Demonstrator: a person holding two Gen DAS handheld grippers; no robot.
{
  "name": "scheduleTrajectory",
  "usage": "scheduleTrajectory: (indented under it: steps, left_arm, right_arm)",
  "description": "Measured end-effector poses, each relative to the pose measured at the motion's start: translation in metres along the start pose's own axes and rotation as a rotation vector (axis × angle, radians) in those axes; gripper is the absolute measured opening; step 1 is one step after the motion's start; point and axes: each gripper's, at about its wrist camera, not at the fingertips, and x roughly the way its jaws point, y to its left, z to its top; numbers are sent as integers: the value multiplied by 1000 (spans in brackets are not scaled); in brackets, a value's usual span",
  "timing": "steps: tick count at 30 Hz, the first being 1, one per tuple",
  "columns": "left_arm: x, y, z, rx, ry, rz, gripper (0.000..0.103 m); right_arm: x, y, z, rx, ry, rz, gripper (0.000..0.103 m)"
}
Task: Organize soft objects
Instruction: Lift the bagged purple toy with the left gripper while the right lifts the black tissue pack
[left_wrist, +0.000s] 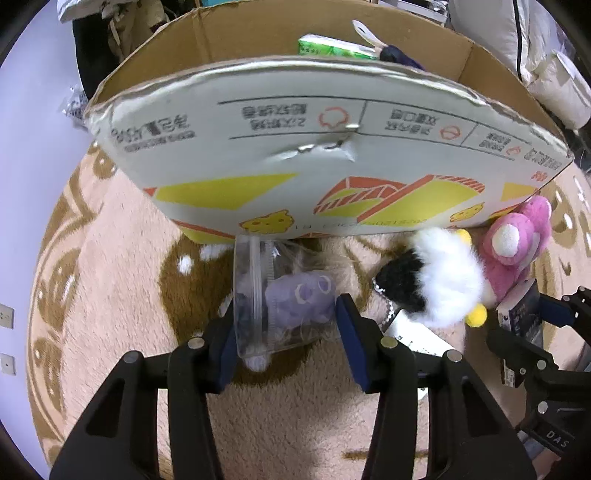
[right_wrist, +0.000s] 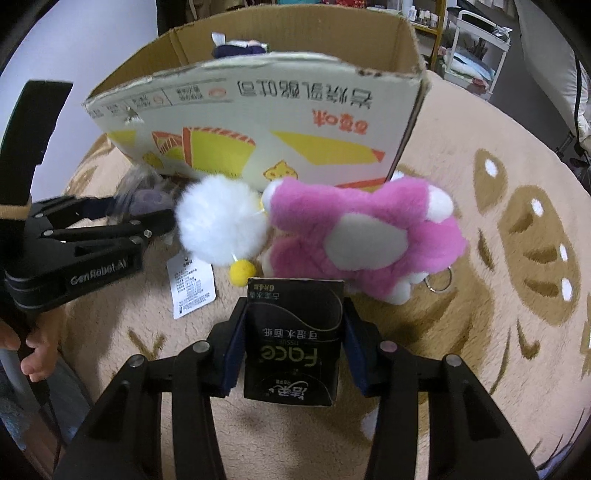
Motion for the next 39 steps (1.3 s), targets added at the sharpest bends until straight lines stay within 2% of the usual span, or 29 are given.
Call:
scheduleTrajectory:
  steps: [11, 14, 15, 16, 24, 27, 33, 39]
  left_arm:
    - [-13, 10, -11, -18, -20, 14, 41]
    - [-23, 16, -15, -33, -42, 1, 30]
    - [-27, 18, -16, -35, -49, -21, 14]
    - [-30, 20, -17, -40, -50, -39, 14]
    - [-49, 27, -28, -40, -86, -2, 11]
    - [-67, 12, -31, -39, -120, 10, 11]
    - [-106, -2, -36, -36, -216, 48, 11]
    - [-137, -3, -30, -46, -350, 72, 11]
  right_arm:
    - [-7, 4, -4, 16, -27, 10, 50]
    - [-16, 4, -4, 11, -62, 18, 50]
    - [-19, 3, -3, 9, -78, 22, 50]
    - [-22, 3, -3, 8, -89, 24, 50]
    - [-40, -1, 0, 7, -158, 23, 50]
    - [-46, -2, 1, 9, -188, 28, 50]
    - [-66, 0, 2, 3, -275, 40, 50]
    - [-91, 3, 2, -3, -399, 55, 50]
